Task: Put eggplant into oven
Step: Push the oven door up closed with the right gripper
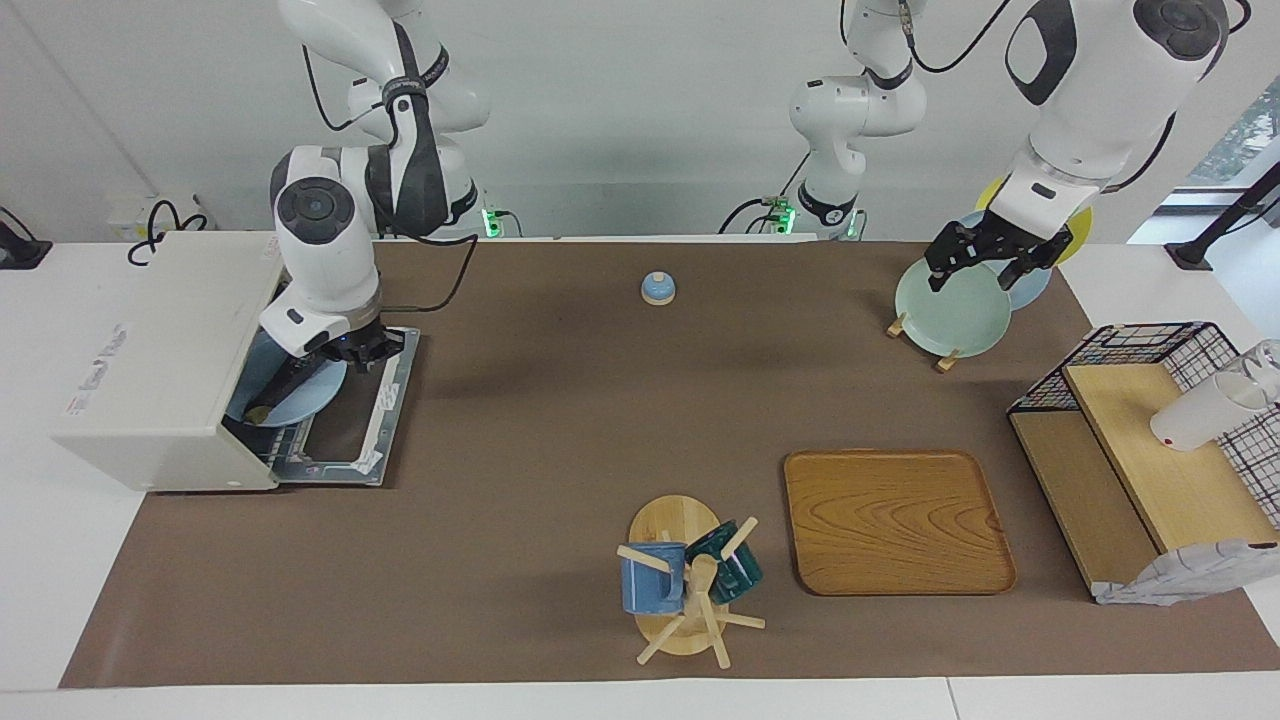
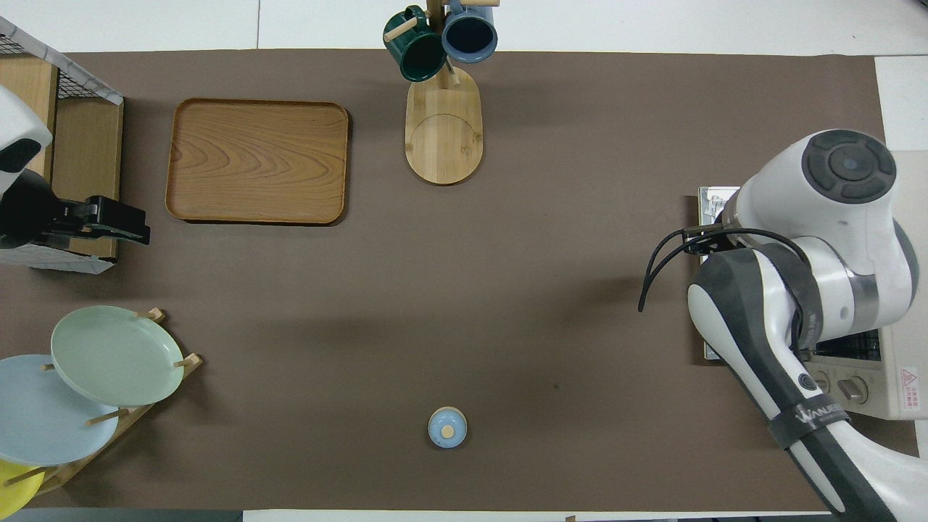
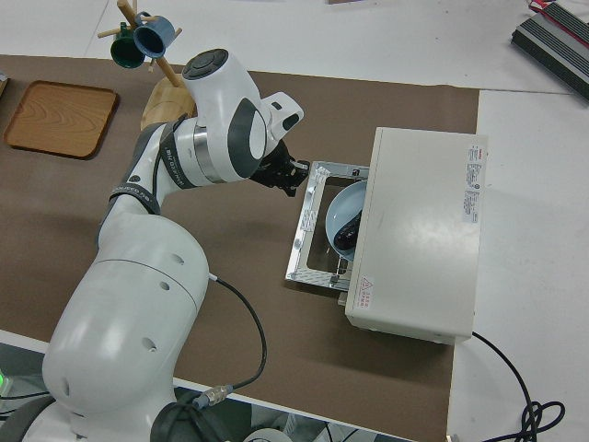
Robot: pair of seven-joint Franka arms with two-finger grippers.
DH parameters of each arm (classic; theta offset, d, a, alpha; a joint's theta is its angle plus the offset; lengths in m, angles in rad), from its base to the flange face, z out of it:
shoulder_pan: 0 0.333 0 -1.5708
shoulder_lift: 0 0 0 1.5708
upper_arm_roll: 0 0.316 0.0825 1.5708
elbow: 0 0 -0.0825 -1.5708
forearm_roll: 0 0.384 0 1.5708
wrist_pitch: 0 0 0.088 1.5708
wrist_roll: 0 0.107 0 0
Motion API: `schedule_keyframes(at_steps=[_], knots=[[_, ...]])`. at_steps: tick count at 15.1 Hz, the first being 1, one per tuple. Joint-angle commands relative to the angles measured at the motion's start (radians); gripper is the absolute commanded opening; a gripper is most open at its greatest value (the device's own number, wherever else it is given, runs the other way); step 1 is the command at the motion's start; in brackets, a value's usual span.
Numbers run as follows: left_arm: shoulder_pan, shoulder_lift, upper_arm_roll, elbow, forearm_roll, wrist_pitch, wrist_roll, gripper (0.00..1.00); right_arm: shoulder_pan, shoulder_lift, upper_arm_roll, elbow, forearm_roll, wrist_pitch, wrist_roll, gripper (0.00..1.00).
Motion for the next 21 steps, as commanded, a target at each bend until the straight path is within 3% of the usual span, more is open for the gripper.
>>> schedule_keyframes(at_steps=[1,4,21], knots=[[0.007,-0.007,-0.004,-0.005,0.017,-0.006,-0.004,1.00,-0.005,0.023,0.003,-0.066,0.020,0.099,0.056,0.00],[0.007,-0.007,-0.004,-0.005,0.017,-0.006,-0.004,1.00,0.006,0.065,0.003,-0.065,0.020,0.115,0.066,0.00],[0.007,-0.007,-0.004,-0.005,0.017,-0.006,-0.004,1.00,-0.025,0.103,0.001,-0.109,-0.005,0.155,0.106,0.00]])
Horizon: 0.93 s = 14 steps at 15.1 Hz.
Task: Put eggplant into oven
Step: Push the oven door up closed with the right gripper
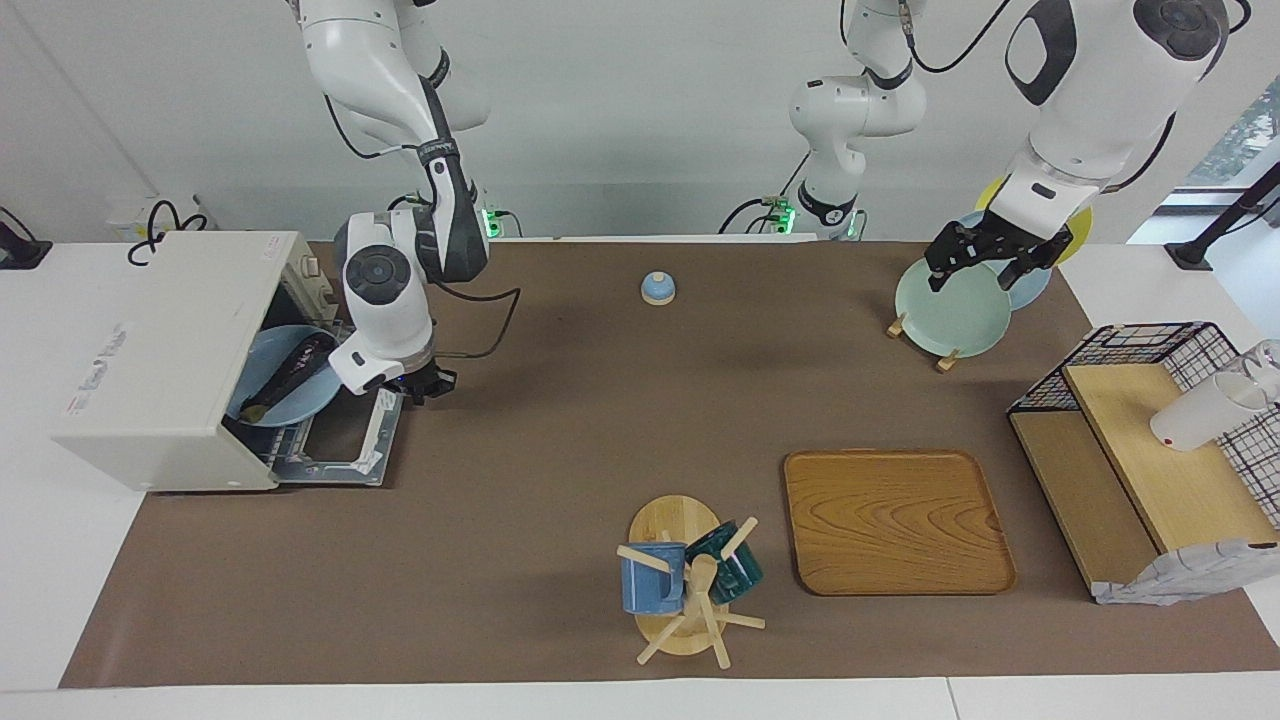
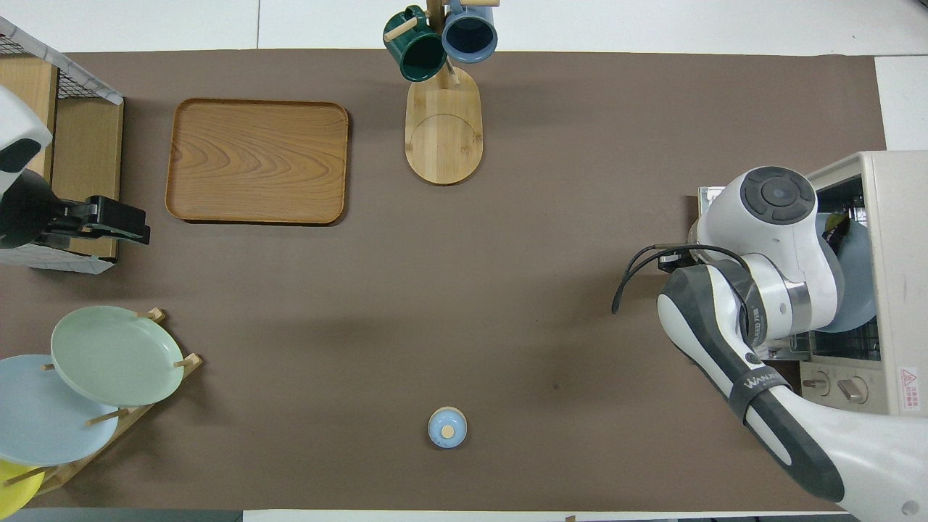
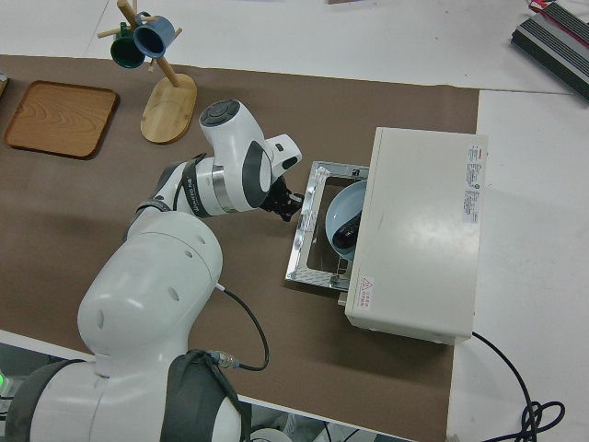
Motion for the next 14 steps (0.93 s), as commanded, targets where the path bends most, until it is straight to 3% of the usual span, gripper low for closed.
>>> schedule_keyframes(at_steps=[1,9,14], knots=[[0.007,-0.007,-0.004,-0.005,0.017,-0.006,-0.004,1.00,-0.013,-0.001,0.007,-0.013,-0.018,0.024,0.004,0.00],[0.007,-0.007,-0.004,-0.005,0.017,-0.006,-0.004,1.00,0.001,-0.006,0.007,0.023,-0.236,-0.034,-0.018,0.00],[0.007,-0.007,-0.004,-0.005,0.017,-0.006,-0.004,1.00,-0.030,-0.047,0.004,0.098,-0.245,-0.129,-0.160,0.00]])
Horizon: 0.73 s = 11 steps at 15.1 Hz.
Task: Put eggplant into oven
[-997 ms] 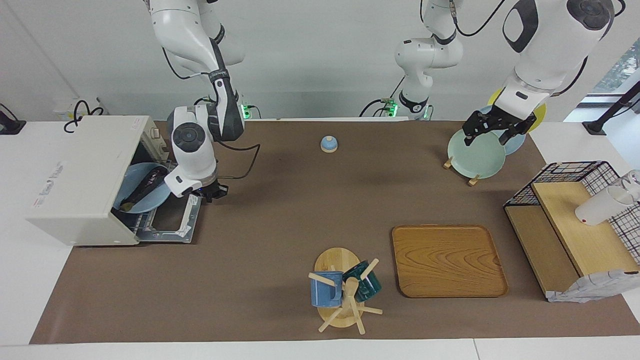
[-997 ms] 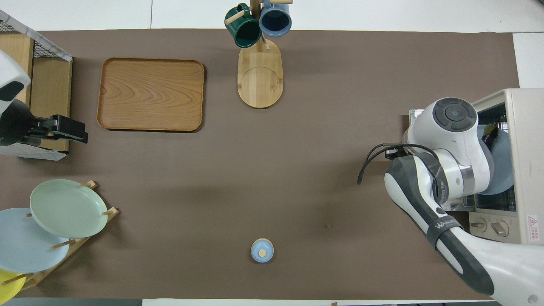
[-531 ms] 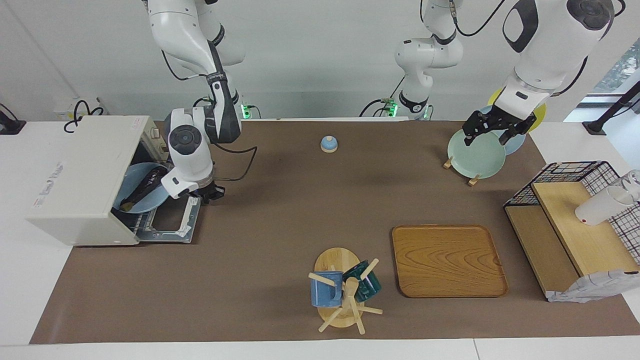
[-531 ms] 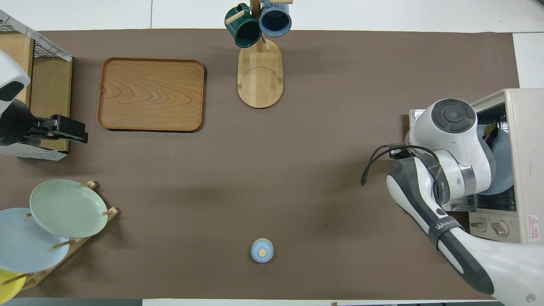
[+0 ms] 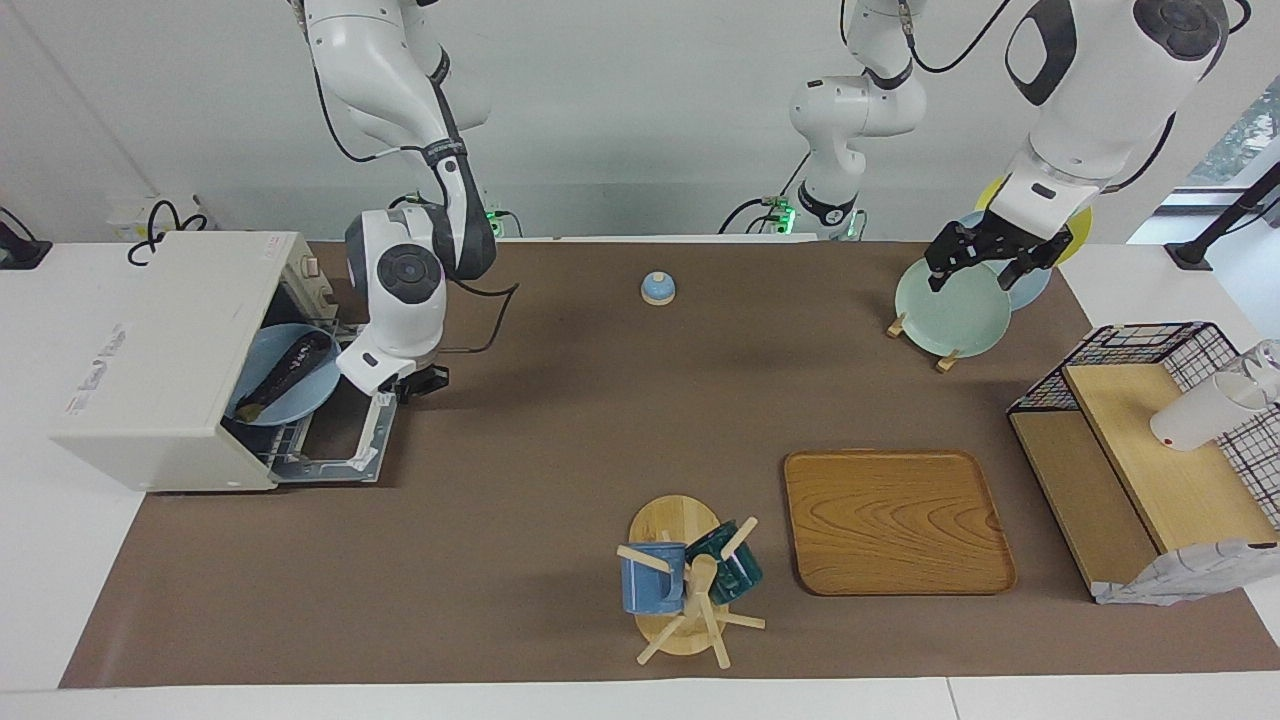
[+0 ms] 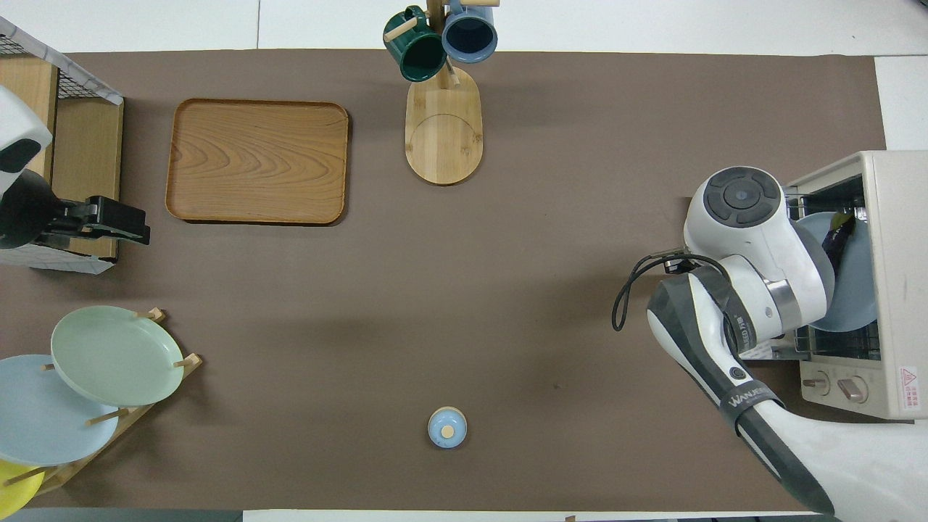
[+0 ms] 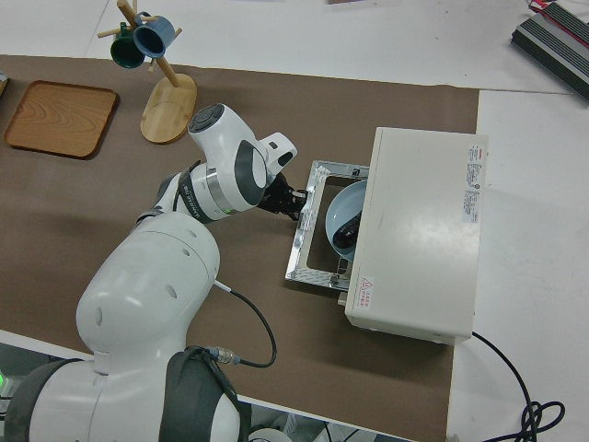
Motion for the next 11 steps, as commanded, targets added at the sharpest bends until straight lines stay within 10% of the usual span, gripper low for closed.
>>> schedule_keyframes(at_steps=[1,11], knots=[[0.007,-0.007,-0.004,-0.005,0.017,-0.006,-0.004,1.00,-0.065,-0.039,-0.017,0.074,-0.060,-0.056,-0.123,0.00],[0.007,-0.007,-0.004,-0.005,0.017,-0.006,-0.004,1.00,-0.197,-0.096,-0.020,0.144,-0.042,-0.168,-0.369,0.00]])
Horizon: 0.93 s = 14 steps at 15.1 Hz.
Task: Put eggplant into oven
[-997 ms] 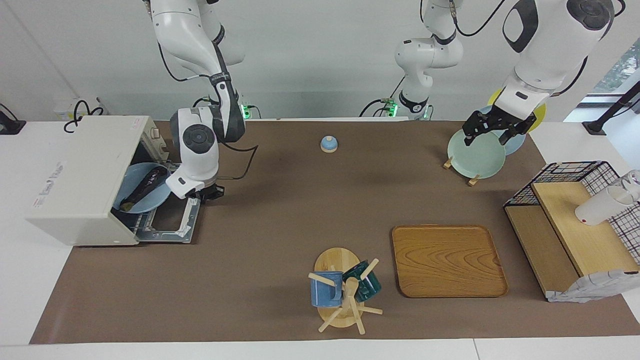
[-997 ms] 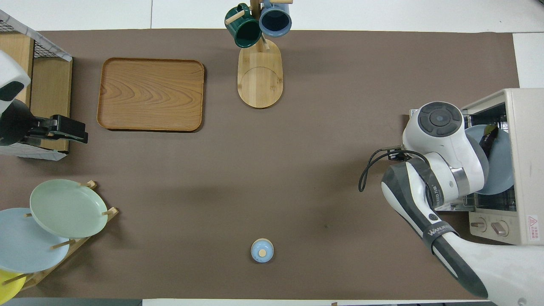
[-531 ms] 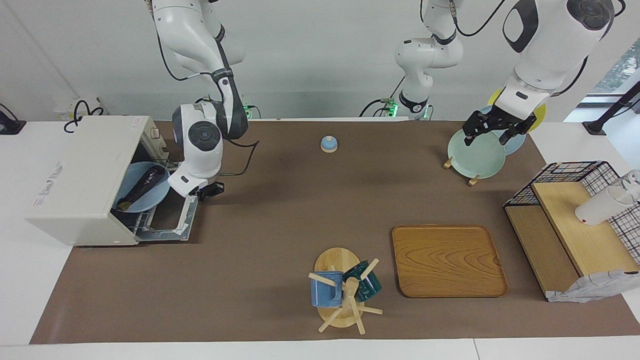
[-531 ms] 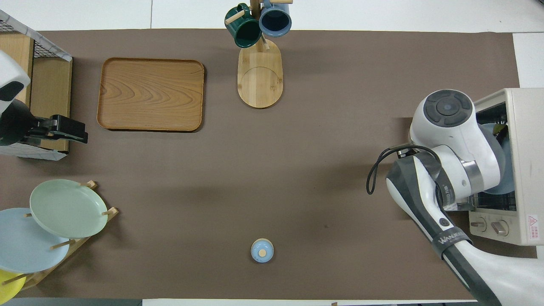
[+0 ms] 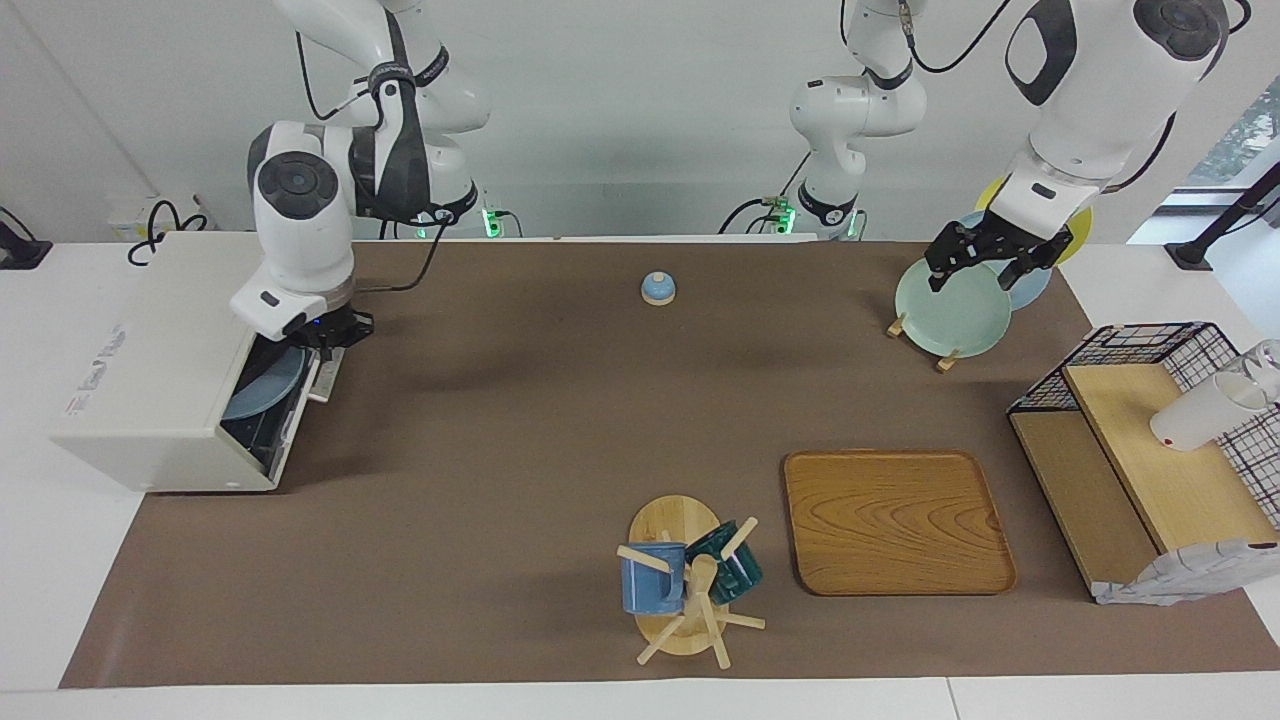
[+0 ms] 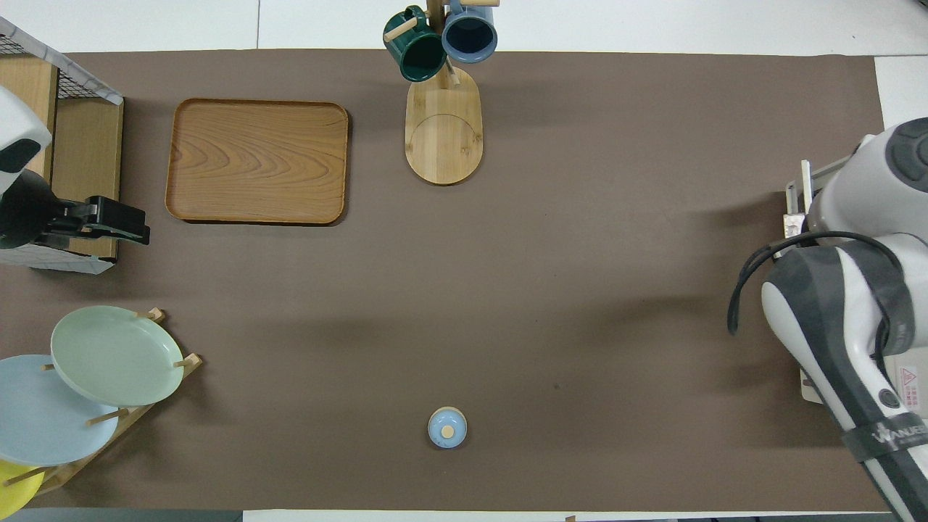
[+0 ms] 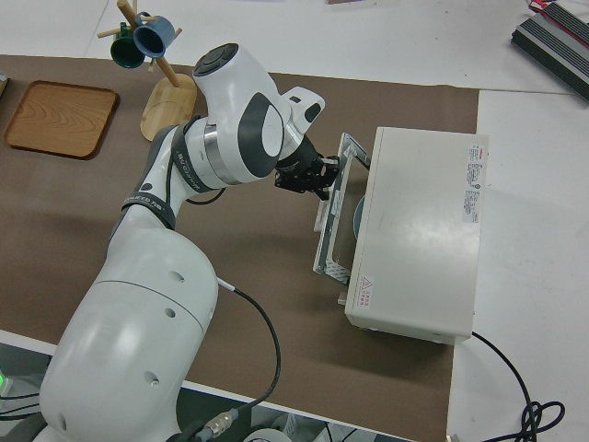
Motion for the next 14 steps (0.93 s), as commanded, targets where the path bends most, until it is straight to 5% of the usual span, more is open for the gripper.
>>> schedule_keyframes(at_steps=[1,7,14], knots=[[0.007,-0.007,-0.004,-0.005,0.017,-0.006,-0.004,1.00,-0.043,0.052,-0.014,0.055,-0.035,-0.003,-0.064,0.00],[0.007,-0.007,-0.004,-0.005,0.017,-0.008,-0.004,1.00,-0.036,0.032,-0.011,0.375,0.191,-0.332,-0.068,0.02],[0.007,-0.007,-0.004,-0.005,0.017,-0.008,-0.004,1.00,-0.041,0.038,-0.009,0.471,0.240,-0.475,-0.062,0.02]])
